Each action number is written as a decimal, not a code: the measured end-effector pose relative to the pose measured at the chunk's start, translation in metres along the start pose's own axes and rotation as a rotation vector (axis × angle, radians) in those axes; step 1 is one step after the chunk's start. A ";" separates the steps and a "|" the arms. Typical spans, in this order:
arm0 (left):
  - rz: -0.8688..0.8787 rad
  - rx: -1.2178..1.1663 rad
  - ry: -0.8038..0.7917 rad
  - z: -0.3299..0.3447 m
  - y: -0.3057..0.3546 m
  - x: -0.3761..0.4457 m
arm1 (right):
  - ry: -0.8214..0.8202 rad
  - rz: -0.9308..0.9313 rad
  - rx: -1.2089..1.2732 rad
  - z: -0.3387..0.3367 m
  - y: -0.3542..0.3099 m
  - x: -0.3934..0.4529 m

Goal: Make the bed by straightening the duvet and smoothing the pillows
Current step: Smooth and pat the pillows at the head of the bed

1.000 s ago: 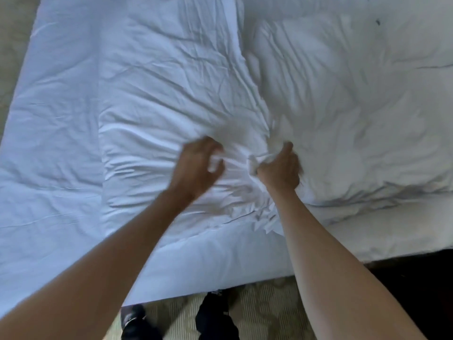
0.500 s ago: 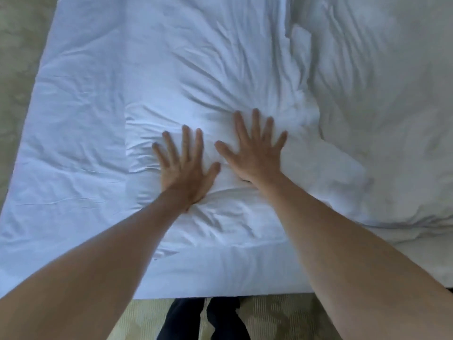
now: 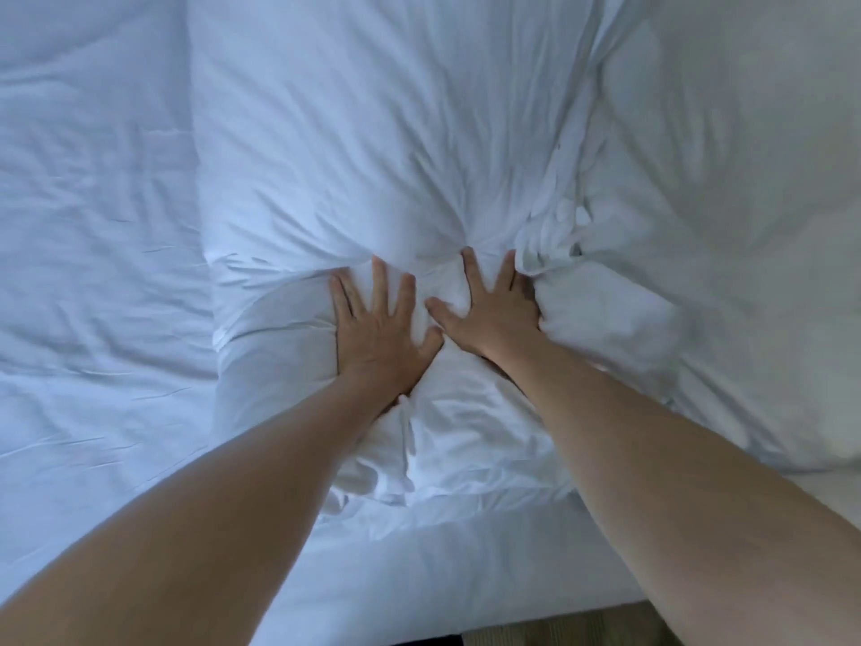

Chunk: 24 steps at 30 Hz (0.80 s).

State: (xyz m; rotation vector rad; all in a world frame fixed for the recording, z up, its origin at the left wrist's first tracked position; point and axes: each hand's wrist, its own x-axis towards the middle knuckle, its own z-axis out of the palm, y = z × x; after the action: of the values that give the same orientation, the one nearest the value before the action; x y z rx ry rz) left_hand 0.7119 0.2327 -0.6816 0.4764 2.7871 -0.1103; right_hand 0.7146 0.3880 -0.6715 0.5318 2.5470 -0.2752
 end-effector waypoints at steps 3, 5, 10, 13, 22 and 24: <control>0.105 -0.027 0.043 -0.042 -0.019 -0.005 | -0.121 0.069 0.012 -0.036 -0.021 -0.018; 0.240 -0.001 0.206 -0.070 -0.039 0.000 | -0.018 0.062 0.096 -0.058 -0.048 -0.027; 0.107 -0.057 0.591 -0.148 -0.095 0.057 | 0.685 -0.246 0.139 -0.129 -0.097 -0.006; 0.040 -0.200 0.515 -0.182 -0.118 0.108 | 0.614 -0.302 0.107 -0.168 -0.114 0.040; -0.011 -0.203 0.074 -0.183 -0.129 0.257 | 0.440 -0.125 -0.055 -0.193 -0.105 0.196; 0.026 -0.185 0.091 -0.160 -0.116 0.283 | 0.398 -0.065 -0.057 -0.178 -0.085 0.228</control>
State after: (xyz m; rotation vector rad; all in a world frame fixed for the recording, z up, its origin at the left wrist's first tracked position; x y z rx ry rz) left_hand 0.3731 0.2316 -0.6166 0.4822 2.8422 0.1774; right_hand 0.4195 0.4356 -0.6334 0.5258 2.9507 -0.1282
